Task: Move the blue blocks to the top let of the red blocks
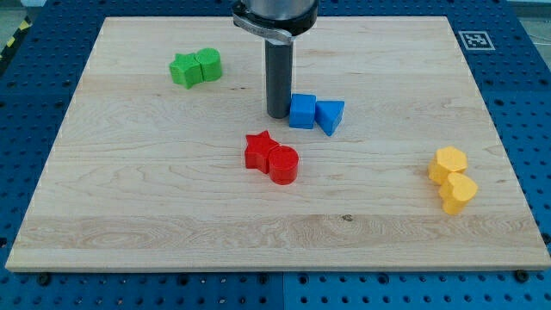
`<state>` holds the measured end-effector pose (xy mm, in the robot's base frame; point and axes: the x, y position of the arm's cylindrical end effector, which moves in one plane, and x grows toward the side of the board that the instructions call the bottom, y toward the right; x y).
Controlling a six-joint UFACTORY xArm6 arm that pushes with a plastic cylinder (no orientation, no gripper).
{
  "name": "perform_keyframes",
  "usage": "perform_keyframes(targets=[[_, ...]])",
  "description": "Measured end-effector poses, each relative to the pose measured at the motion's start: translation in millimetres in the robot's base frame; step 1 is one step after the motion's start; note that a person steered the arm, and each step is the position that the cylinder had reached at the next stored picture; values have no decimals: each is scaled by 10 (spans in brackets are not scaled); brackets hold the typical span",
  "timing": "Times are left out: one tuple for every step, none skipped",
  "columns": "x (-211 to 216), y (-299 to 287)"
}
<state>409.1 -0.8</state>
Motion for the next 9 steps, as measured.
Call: perform_keyframes(targets=[[-26,0],[-436,65],[-499,206],[-493,979],[-223,1632],[225,1542],[245,1190],[76,747],[-79,171]])
